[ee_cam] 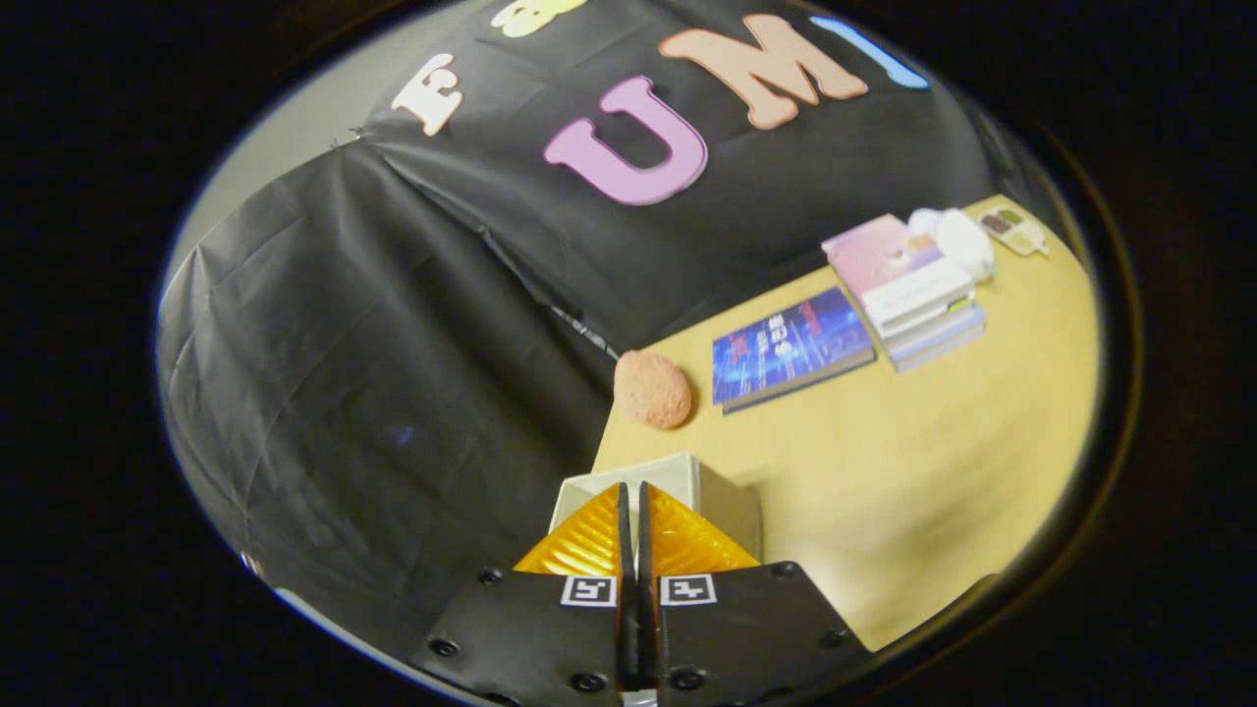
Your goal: Open the storage box then place both shoes into the box .Put the left shoe in first, then the right shoe, with the right side of both shoes facing outward in a uniform manner.
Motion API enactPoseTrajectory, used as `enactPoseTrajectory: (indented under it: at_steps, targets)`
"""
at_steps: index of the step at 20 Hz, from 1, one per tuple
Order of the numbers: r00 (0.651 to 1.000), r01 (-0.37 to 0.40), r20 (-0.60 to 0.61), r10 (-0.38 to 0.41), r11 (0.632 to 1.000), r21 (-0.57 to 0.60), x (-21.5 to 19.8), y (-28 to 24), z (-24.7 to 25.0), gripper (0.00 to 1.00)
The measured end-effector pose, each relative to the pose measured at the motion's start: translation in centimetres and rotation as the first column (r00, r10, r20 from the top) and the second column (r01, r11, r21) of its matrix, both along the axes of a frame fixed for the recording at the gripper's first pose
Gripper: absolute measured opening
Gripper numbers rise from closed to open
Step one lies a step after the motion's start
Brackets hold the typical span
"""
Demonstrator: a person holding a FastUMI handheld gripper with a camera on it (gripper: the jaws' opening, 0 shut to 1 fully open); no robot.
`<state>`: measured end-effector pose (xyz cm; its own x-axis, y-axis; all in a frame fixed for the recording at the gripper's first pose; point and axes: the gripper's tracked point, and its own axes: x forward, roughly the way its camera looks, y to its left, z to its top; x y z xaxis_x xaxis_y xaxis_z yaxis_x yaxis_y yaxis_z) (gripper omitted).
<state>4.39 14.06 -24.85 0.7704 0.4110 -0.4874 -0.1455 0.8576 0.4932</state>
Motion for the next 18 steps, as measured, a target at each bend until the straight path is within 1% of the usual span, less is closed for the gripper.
enactPoseTrajectory:
  at_steps: [3, 6, 8, 11, 15, 18]
  targets:
    - [0.989, 0.059, 0.137, -0.046, 0.994, -0.091, 1.2, -4.3, 5.3, 0.02]
    - [0.958, 0.145, 0.274, -0.090, 0.971, -0.188, 1.5, -9.7, 12.1, 0.02]
    - [0.931, 0.194, 0.353, -0.099, 0.950, -0.246, 1.8, -12.7, 15.3, 0.02]
    - [0.886, 0.265, 0.452, -0.104, 0.913, -0.310, 1.8, -16.0, 19.1, 0.02]
    - [0.809, 0.381, 0.579, -0.104, 0.842, -0.382, 1.1, -19.3, 24.7, 0.02]
    - [0.777, 0.422, 0.621, -0.103, 0.818, -0.392, 0.9, -20.3, 26.6, 0.02]
